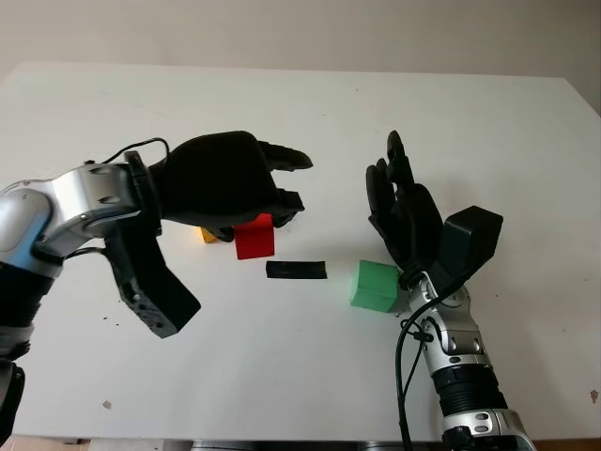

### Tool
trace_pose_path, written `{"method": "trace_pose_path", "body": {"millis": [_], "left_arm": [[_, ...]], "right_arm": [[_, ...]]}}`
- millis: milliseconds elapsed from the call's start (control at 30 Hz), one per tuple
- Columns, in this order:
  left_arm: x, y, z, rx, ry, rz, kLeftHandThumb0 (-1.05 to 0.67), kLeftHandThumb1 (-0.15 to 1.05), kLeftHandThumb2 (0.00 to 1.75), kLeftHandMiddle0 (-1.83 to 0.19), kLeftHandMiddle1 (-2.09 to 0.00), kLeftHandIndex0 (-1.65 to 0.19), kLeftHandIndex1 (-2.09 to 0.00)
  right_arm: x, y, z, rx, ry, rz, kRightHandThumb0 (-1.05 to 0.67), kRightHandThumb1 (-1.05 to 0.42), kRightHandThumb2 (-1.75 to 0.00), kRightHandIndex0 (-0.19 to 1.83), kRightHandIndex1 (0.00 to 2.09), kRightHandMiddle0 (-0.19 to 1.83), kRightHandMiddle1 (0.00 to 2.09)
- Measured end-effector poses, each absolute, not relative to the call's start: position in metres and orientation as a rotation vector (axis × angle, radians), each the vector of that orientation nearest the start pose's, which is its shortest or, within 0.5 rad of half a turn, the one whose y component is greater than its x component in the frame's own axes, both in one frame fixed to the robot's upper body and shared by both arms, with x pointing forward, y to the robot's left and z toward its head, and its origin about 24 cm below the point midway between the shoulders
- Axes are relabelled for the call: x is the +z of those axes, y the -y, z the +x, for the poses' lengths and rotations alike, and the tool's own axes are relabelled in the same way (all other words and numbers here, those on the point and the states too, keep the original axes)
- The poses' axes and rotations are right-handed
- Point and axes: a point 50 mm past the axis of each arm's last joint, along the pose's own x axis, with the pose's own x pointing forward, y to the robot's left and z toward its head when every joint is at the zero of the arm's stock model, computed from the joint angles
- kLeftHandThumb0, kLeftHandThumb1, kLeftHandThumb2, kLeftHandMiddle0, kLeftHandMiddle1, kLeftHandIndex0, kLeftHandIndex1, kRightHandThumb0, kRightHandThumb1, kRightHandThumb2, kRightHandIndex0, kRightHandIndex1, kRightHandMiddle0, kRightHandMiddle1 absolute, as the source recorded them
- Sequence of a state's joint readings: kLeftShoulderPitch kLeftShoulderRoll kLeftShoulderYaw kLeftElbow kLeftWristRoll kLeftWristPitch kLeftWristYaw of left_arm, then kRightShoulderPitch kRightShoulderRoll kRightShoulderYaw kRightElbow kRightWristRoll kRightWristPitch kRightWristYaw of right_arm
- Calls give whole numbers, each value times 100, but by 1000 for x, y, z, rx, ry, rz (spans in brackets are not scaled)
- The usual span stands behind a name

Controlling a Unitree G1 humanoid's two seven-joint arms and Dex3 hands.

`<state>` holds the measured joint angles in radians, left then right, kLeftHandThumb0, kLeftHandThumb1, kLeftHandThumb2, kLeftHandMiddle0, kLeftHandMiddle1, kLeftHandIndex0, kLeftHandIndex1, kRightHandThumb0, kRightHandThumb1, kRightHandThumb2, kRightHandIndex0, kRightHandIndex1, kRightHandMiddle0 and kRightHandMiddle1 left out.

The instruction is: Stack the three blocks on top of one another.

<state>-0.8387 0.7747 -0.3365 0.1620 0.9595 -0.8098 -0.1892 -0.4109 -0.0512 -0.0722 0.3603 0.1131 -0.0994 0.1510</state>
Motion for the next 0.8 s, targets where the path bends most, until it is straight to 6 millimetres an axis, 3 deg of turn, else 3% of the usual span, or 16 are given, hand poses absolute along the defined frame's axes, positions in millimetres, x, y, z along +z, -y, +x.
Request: {"method": "trace_pose_path", "body": {"millis": [133,400,800], "left_arm": [[212,-118,319,-727,1096,1918,-41,81,5,-31,-4,-66,-117],[189,-107,322,-804,1102,1919,-35,81,6,-33,-6,-65,-128],[182,-102,325,-795,1127,1891,-35,82,6,-34,-5,-62,-136]], "right_arm": [[82,141,328,173,143,64,-75,-105,-50,-19,0,-19,0],[82,143,327,169,149,62,-75,-105,-49,-19,0,-19,0],[82,146,327,162,157,67,-76,-105,-46,-19,0,-19,0]]}}
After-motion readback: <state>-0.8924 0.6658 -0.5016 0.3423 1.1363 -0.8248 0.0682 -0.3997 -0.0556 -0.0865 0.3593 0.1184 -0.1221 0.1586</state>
